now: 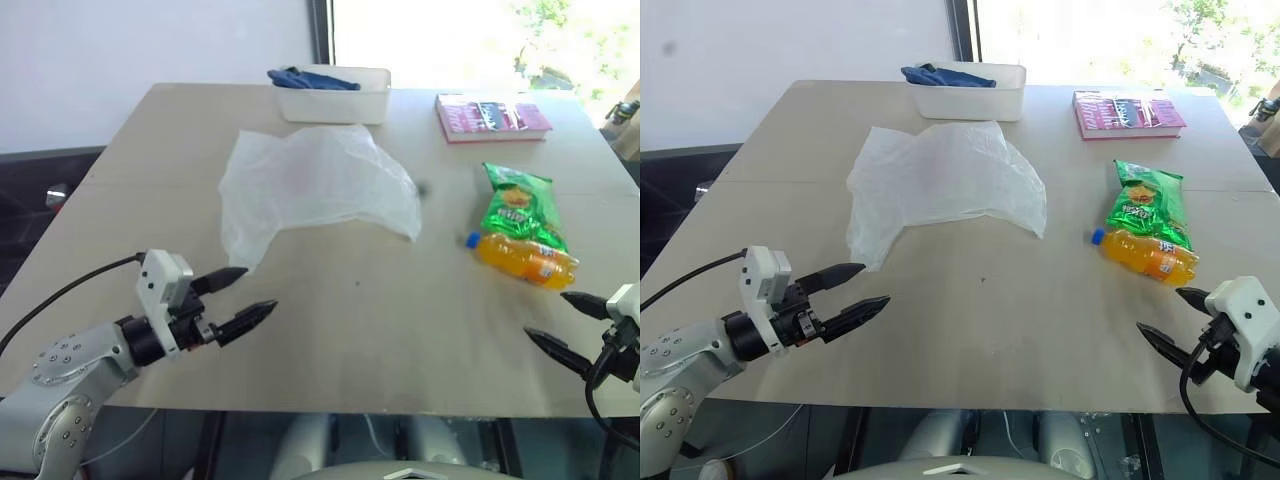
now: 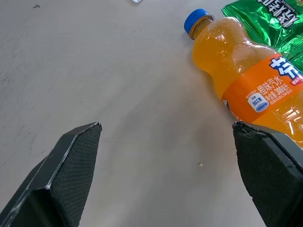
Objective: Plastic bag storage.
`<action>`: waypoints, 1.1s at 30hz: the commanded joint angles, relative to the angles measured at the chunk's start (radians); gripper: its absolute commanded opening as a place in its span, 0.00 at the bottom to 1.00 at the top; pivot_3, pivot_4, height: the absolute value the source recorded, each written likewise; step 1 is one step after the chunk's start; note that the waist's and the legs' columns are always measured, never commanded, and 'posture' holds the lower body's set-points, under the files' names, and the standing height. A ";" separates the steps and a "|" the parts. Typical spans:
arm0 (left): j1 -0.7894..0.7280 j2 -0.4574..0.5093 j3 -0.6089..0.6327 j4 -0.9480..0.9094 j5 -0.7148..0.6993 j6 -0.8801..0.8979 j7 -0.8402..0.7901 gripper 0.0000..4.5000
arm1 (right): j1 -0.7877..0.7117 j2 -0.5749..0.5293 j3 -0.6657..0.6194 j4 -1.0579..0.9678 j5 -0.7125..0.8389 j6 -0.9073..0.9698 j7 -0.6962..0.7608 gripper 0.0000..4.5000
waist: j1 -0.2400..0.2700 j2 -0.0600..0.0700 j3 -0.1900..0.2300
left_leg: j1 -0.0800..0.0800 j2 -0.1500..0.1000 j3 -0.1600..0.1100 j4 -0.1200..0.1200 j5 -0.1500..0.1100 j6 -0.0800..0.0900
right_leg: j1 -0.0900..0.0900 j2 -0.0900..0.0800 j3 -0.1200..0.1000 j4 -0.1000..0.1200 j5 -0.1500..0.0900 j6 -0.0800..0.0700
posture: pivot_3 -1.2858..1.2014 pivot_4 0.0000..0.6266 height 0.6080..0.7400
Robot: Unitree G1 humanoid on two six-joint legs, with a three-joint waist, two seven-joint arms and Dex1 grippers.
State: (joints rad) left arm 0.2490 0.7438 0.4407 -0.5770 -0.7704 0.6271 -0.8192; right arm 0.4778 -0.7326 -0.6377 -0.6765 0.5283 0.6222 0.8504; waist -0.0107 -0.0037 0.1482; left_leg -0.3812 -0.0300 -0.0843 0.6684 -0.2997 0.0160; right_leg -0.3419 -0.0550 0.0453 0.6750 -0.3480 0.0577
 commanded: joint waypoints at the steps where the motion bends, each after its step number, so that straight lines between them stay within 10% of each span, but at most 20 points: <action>1: -0.028 0.007 0.002 -0.034 -0.025 0.002 0.017 0.99 | -0.003 0.013 -0.005 -0.016 0.008 -0.040 -0.003 1.00 | 0.000 0.000 0.000 | 0.000 0.000 0.000 0.000 0.000 0.000 | 0.000 0.000 0.000 0.000 0.000 0.000 | 0.52 0.24 1.00; 8: -0.174 -0.003 -0.053 -0.054 -0.031 0.040 0.140 0.99 | -0.087 0.044 0.021 -0.078 0.125 -0.061 -0.017 1.00 | -0.001 0.000 0.000 | 0.000 0.000 -0.001 0.000 0.000 0.000 | 0.000 0.000 -0.001 0.002 0.000 0.000 | 0.52 0.24 1.00; 18: -0.425 0.100 -0.376 0.151 0.521 -0.130 0.287 0.99 | -0.190 0.038 0.120 -0.188 0.205 -0.106 -0.054 1.00 | 0.000 -0.001 0.001 | 0.000 -0.001 -0.001 0.001 0.001 -0.001 | 0.000 0.002 -0.003 0.003 0.000 0.000 | 0.52 0.24 1.00; 33: -0.752 0.014 -0.743 0.660 1.102 -0.553 0.389 0.99 | -0.160 0.028 0.138 -0.269 0.198 -0.099 -0.172 1.00 | -0.001 -0.002 0.002 | -0.003 -0.002 -0.001 0.002 0.002 -0.003 | -0.004 0.005 -0.004 0.004 0.000 0.000 | 0.52 0.24 1.00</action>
State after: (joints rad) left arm -0.4869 0.7552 -0.2946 0.0573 0.2778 0.1296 -0.4597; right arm 0.3184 -0.7012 -0.4874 -0.9200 0.7176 0.5407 0.6891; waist -0.0114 -0.0057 0.1499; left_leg -0.3841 -0.0318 -0.0848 0.6701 -0.2974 0.0126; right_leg -0.3461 -0.0501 0.0415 0.6794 -0.3478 0.0580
